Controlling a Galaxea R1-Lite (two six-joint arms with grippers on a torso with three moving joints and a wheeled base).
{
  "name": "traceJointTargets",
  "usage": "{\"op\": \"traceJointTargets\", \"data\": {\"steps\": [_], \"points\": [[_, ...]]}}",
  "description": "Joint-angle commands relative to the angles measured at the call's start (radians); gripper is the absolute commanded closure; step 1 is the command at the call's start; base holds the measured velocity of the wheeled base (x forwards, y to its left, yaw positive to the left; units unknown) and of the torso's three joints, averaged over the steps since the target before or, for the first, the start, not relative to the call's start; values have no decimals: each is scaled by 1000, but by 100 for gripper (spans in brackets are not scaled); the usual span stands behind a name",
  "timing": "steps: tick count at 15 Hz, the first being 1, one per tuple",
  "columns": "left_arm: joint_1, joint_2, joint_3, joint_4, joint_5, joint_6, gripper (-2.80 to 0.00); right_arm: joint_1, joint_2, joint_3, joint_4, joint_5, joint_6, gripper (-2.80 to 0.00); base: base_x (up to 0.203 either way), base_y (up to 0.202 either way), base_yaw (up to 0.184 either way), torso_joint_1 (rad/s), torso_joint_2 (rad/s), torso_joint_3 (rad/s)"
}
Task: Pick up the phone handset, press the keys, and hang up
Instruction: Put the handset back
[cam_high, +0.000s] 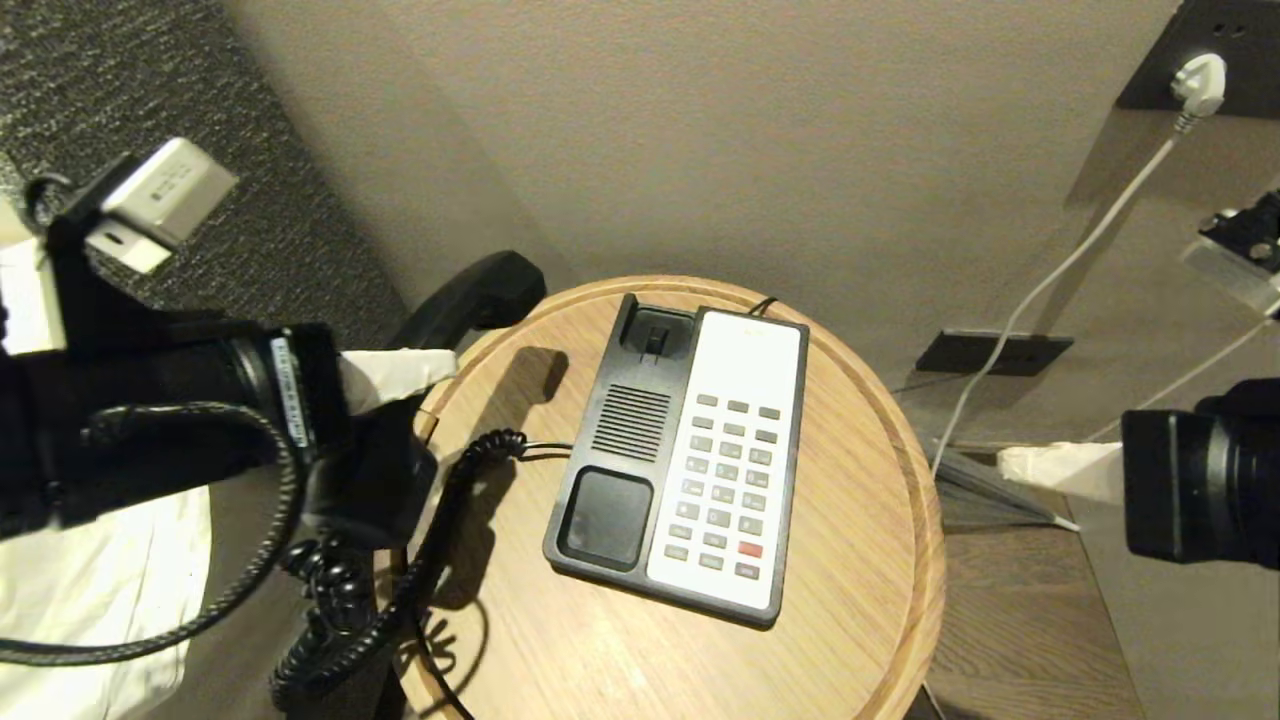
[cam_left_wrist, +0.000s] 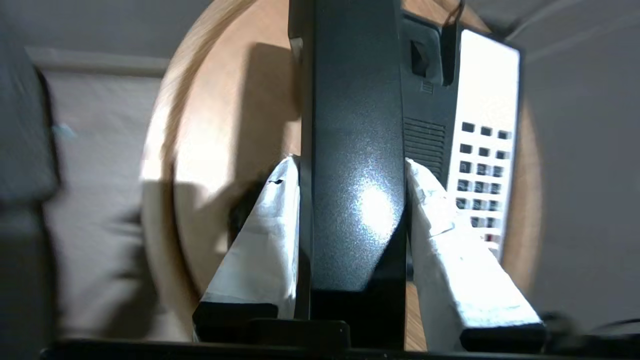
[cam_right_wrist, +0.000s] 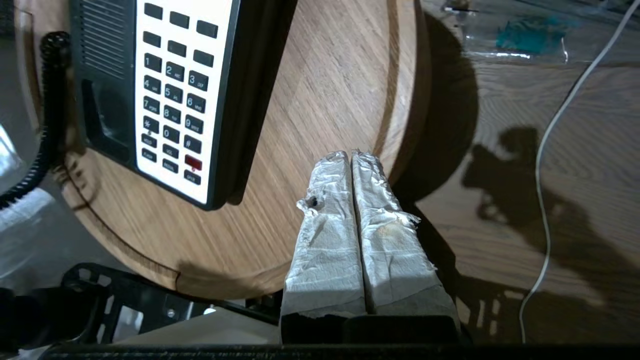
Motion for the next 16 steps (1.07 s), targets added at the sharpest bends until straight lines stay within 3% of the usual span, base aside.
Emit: {"op": "traceJointTargets", "data": {"steps": [1,5,11,16], "points": [[-54,116,-81,0,51,80,0,-21,-43,21,0,0,1,0,0,0,0,0,0,0],[-125,133,-157,33,144,122,0,-42,-90,113,-23,8,1,0,0,0,0,0,0,0],[-236,139,-163,36,178,128,0,-48,-120,161,-45,10,0,0,0,0,0,0,0,0],[-247,217,-175,24,220,129,0,-50,-155,208,-43,10,-2,0,0,0,0,0,0,0]]}}
